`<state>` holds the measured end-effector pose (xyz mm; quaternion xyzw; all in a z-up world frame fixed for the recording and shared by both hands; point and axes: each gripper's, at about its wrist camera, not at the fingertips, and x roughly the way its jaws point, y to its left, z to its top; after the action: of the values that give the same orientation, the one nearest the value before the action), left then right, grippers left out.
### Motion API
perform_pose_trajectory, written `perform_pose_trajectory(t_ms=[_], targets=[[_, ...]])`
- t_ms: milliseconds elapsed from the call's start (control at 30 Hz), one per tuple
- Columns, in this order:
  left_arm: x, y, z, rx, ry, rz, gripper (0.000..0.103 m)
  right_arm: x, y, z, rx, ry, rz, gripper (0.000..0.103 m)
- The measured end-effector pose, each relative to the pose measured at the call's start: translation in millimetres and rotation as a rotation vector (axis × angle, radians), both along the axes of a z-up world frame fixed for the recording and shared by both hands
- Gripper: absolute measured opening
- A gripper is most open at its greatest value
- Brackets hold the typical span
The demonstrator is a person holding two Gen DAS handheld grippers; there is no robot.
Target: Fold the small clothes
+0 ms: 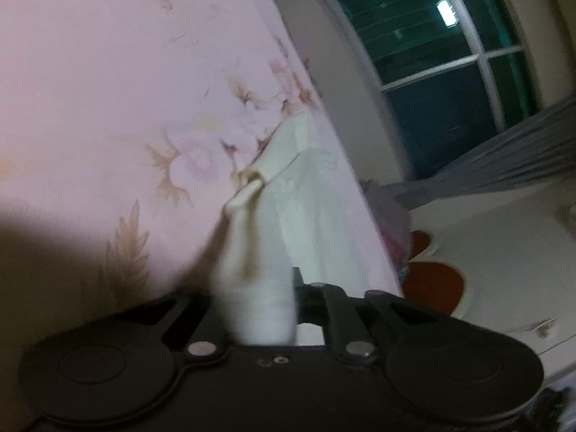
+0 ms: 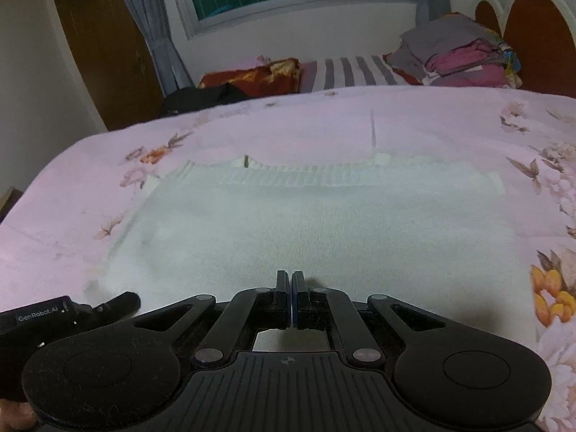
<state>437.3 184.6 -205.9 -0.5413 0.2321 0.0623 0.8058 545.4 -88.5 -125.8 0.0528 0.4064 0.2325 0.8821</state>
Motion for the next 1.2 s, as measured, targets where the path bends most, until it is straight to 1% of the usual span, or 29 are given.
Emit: perform_pose_trajectory(t_ms=[67,100,133,167,233,267,300,333,400,433,467,533,633,733,767,800,867,933,1033,1067,1100,1133,1167,1200], targets=[[-3.8,-1.1,6.0,0.039,-0.025,-0.019,0.007,4.5,2.4,-5.7,-0.021,0.019,0.006,0.002],[-4.1,-1.6,6.5,0.046,-0.03,-0.024,0.008,5.5,2.4,-6.9,-0.03,0.018,0.004,0.002],[-3.5,-1.5,6.3,0.062,-0.012,-0.023,0.009,4.9,2.5,-5.5,-0.034,0.006,0.002,0.002],[-3.4,-0.4,4.8,0.065,0.002,-0.011,0.011,3.6,2.8,-2.4,-0.024,-0.009,0.003,0.002],[-5.3,3.1,0.8,0.029,-0.01,0.016,0.013,1.9,3.3,0.7,0.012,-0.028,0.015,0.002],[-4.5,3.4,1.6,0.029,-0.013,0.03,0.016,3.9,6.4,-3.5,0.001,-0.016,0.022,0.002],[-3.7,3.3,4.0,0.043,-0.009,0.039,0.018,8.6,10.6,-13.1,-0.035,0.024,0.026,0.002],[-1.6,2.7,5.8,0.058,0.0,0.047,0.018,10.1,10.6,-19.4,-0.032,0.025,0.026,0.002],[1.2,0.4,7.2,0.078,0.021,0.06,0.017,12.4,7.0,-18.6,-0.016,0.034,0.026,0.002],[2.2,-2.2,10.2,0.104,0.038,0.055,0.016,13.4,4.0,-18.2,-0.004,0.044,0.024,0.002],[7.7,-5.1,14.2,0.156,0.068,0.036,0.012,14.1,0.2,-18.9,0.014,0.052,0.021,0.002],[11.7,-8.6,24.2,0.214,0.083,0.014,0.008,16.2,-6.8,-20.9,0.054,0.066,0.013,0.001],[13.2,-21.2,49.3,0.328,0.033,-0.042,0.007,18.1,-12.4,-21.5,0.081,0.06,0.03,0.001],[22.4,-49.9,83.6,0.446,-0.004,-0.134,0.007,20.8,-20.6,-20.4,0.118,0.077,0.054,0.001],[26.0,-63.6,94.9,0.483,-0.017,-0.172,0.007,23.5,-28.1,-19.5,0.152,0.097,0.052,0.002],[29.0,-76.8,103.6,0.518,-0.022,-0.204,0.007,25.4,-38.5,-16.9,0.189,0.11,0.035,0.002],[38.6,-113.8,121.8,0.62,-0.025,-0.281,0.007,25.6,-66.8,-10.1,0.257,0.106,-0.011,0.002],[45.9,-148.3,130.4,0.677,-0.024,-0.356,0.007,28.0,-105.9,-5.3,0.333,0.121,-0.059,0.002],[59.4,-203.2,130.7,0.751,0.007,-0.472,0.007,29.6,-158.2,2.8,0.371,0.101,-0.109,0.002],[66.1,-222.5,124.0,0.754,0.038,-0.534,0.009,31.0,-177.2,4.1,0.386,0.105,-0.126,0.002],[71.7,-236.6,115.8,0.742,0.061,-0.591,0.022,31.9,-194.8,5.4,0.402,0.106,-0.137,0.002],[77.1,-252.1,107.5,0.722,0.087,-0.642,0.031,32.6,-212.0,6.0,0.408,0.102,-0.156,0.002],[78.0,-265.0,100.2,0.689,0.102,-0.683,0.05,34.0,-222.9,6.1,0.413,0.104,-0.167,0.005],[73.9,-270.6,97.8,0.651,0.092,-0.703,0.055,35.1,-233.6,5.5,0.414,0.115,-0.178,0.031]])
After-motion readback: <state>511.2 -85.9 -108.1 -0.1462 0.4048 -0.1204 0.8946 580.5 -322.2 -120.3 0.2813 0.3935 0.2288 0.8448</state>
